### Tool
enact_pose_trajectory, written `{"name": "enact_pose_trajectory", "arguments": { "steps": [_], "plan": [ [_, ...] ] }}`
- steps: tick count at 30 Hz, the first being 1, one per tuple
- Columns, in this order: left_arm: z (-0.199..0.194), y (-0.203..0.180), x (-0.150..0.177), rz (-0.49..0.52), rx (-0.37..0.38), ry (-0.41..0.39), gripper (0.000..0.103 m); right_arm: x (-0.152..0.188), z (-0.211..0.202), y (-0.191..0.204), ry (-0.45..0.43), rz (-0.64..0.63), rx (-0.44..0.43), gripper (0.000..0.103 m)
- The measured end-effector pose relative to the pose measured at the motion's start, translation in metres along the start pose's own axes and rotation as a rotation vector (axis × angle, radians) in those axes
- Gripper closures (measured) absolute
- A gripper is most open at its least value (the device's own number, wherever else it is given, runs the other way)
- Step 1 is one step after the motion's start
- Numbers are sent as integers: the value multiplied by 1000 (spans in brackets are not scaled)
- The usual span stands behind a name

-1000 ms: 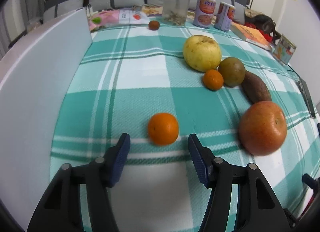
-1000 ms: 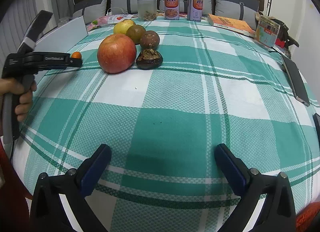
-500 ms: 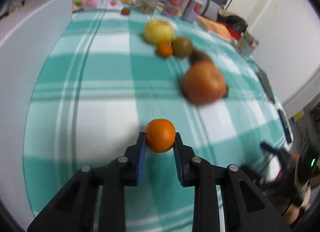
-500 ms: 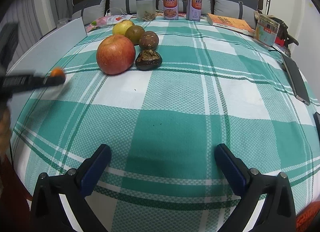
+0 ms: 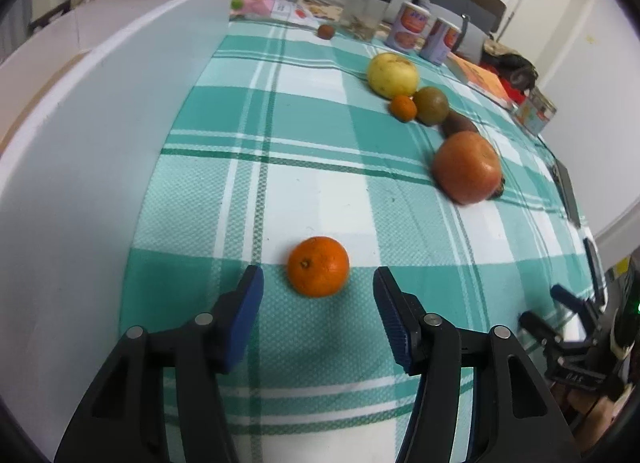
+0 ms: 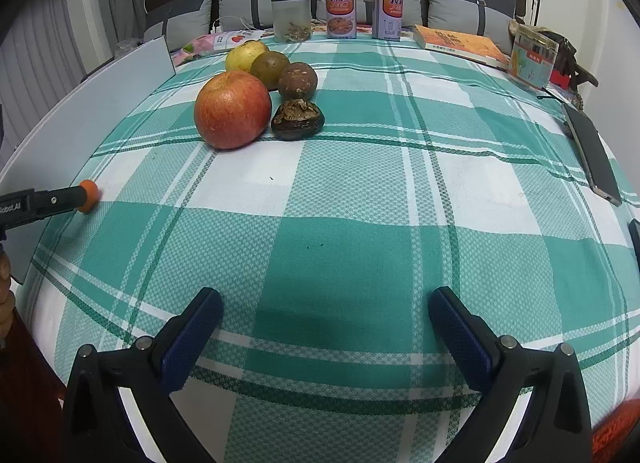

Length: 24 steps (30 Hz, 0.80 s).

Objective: Organize fruits

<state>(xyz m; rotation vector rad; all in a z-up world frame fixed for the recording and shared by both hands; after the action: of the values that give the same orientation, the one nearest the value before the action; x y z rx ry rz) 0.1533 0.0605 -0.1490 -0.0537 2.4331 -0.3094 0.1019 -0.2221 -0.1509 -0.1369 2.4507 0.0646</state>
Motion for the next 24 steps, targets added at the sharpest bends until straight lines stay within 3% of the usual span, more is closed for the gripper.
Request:
{"name": "enact_pose_trajectory", "arguments": {
  "steps": [5, 7, 10, 12, 16, 19, 21, 22, 24],
  "plan": [
    [7, -11, 1, 69, -41, -16, 38, 0, 0, 0, 4, -9, -1, 0],
    [11, -11, 2, 81, -66, -13, 37, -7, -3, -7, -2, 43, -47, 0],
    [14, -10, 5, 87, -86, -16, 37, -38, -2, -22, -46, 104, -103, 1],
    [12, -10, 6, 86, -86, -14, 37, -67, 13, -18, -32, 39, -144, 3],
    [4, -2, 7, 47, -84, -7, 37, -98, 62, 7, 84, -159, -229, 27],
    [-3, 5, 9, 11, -78, -7, 37, -111, 84, 13, 93, -214, -211, 31],
    [-7, 9, 12, -5, -69, -2, 37, -116, 94, 16, 89, -224, -229, 41],
    [-7, 10, 14, -6, -67, 4, 37, -116, 96, 17, 93, -225, -259, 54],
    [-6, 9, 17, 3, -67, 13, 36, -115, 97, 20, 96, -244, -278, 59]
  ]
}}
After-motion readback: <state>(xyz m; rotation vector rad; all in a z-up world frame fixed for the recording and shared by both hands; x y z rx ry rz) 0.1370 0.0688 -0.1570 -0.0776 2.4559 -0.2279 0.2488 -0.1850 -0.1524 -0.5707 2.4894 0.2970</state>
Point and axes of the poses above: each gripper's, at about its wrist camera, not at the fingertips, and z roughly the way its jaws point, y to its left, x to its underside, the point moved 5 cm from there along z, roughly the way its jaws point, and after that the axes turned 7 degrees about -y, right-handed, at the moved point
